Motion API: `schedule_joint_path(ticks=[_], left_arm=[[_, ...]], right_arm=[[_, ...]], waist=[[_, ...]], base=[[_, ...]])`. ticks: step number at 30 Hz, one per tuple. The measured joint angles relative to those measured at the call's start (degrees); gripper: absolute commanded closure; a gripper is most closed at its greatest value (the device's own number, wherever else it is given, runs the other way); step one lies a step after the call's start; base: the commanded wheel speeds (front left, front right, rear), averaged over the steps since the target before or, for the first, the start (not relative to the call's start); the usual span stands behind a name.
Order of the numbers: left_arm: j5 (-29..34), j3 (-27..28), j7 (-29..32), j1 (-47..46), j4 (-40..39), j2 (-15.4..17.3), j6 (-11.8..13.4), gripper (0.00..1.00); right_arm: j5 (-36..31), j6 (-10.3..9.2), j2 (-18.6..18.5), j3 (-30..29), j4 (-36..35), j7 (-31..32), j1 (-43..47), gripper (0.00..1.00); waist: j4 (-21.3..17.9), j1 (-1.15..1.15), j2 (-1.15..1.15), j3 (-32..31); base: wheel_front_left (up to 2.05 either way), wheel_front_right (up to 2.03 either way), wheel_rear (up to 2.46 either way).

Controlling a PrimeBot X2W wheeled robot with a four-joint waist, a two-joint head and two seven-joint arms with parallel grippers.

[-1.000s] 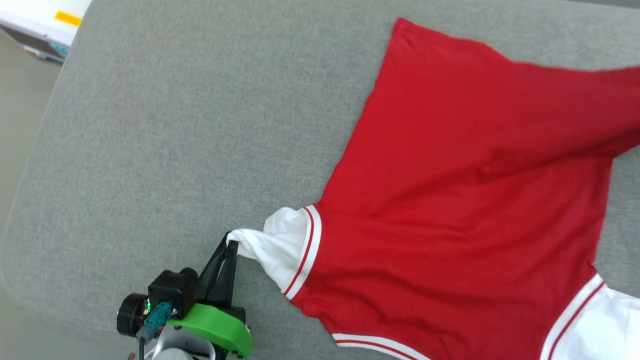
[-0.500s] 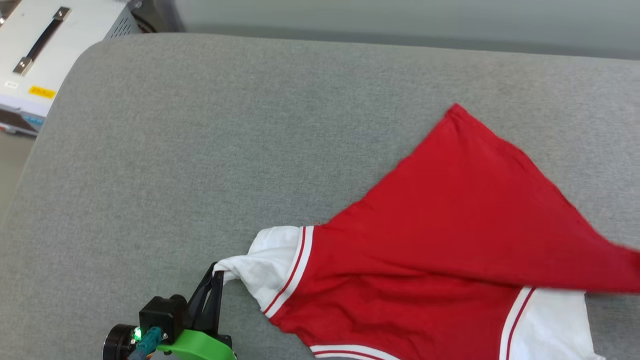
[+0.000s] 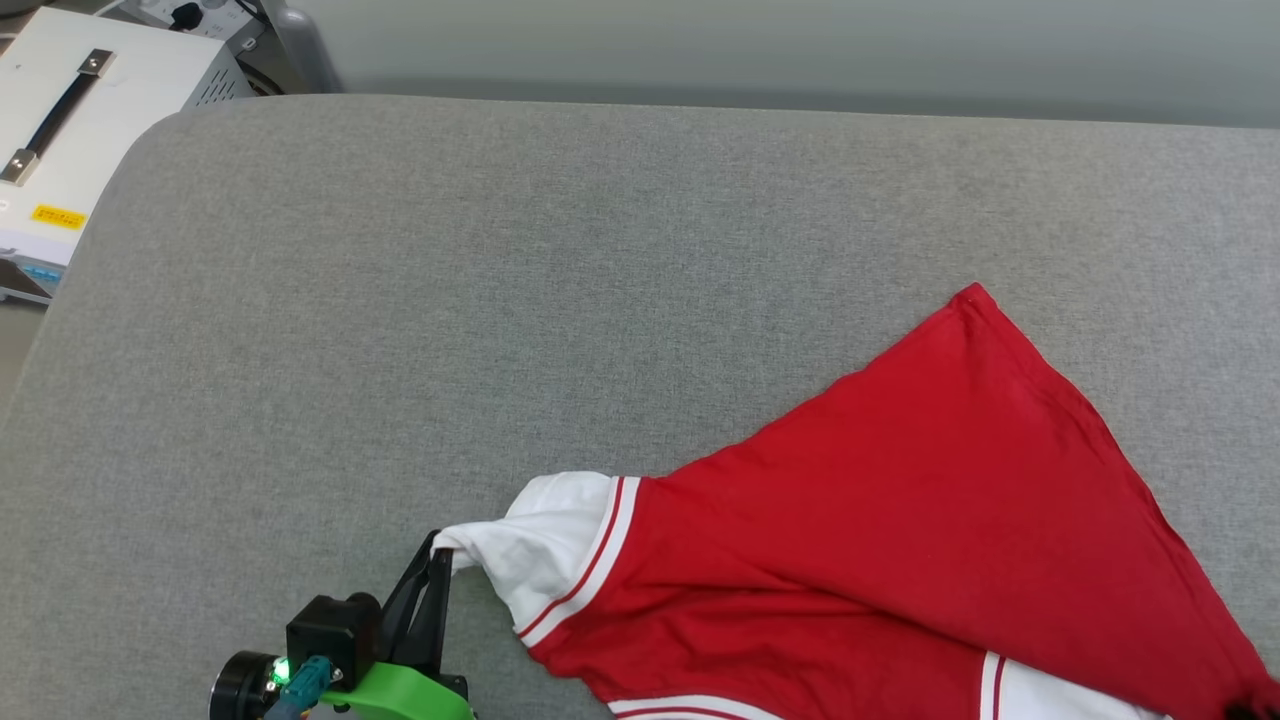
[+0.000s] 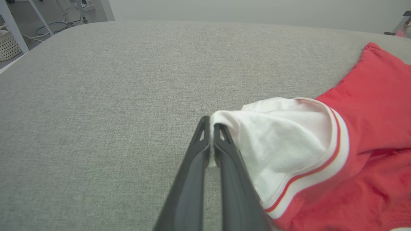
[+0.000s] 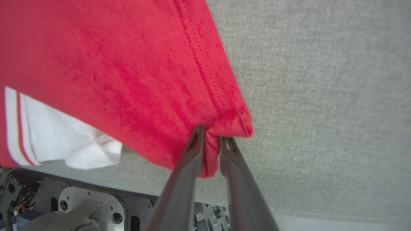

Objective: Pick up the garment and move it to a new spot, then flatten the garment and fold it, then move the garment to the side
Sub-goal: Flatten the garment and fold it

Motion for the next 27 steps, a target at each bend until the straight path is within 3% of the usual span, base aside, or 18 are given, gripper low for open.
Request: schedule_joint_path(ticks=[6,13,19,23,27], left_arm=[[0.0,-0.63,0.71,-0.02,-1.38,0.12,0.34,1.0],[0.08,-1.77,1.08,-0.64,-2.92,0.09,0.51,1.0],[0.66,-2.85,1.07,-1.99,-4.28,-0.42,0.59,1.0],[1.4,-3.85,1.05,-2.87,-4.97,-0.81,0.77,1.0],[1.96,-5.08,0.98,-4.28,-5.46,-1.82,0.87,1.0]], right_arm=[[-1.48,0.0,-0.69,-5.01,-7.27,-4.82,-6.48,0.0],[-2.36,-0.01,-4.06,-6.62,-15.6,-3.48,-18.84,0.0],[-2.26,0.0,-7.92,3.89,-14.56,5.42,-33.0,0.0],[-0.38,0.0,-9.35,13.62,-8.56,15.94,-41.27,0.0],[-0.54,0.0,-9.01,20.78,-2.29,21.6,-49.12,0.0]], waist=[[0.07,0.0,0.0,-0.01],[1.75,0.0,0.0,1.17],[3.64,0.0,0.0,3.37],[5.13,0.0,0.0,4.99],[6.49,0.0,0.0,6.81]], base=[[0.0,0.0,0.0],[0.0,0.0,0.0],[0.0,0.0,0.0],[0.0,0.0,0.0],[0.0,0.0,0.0]])
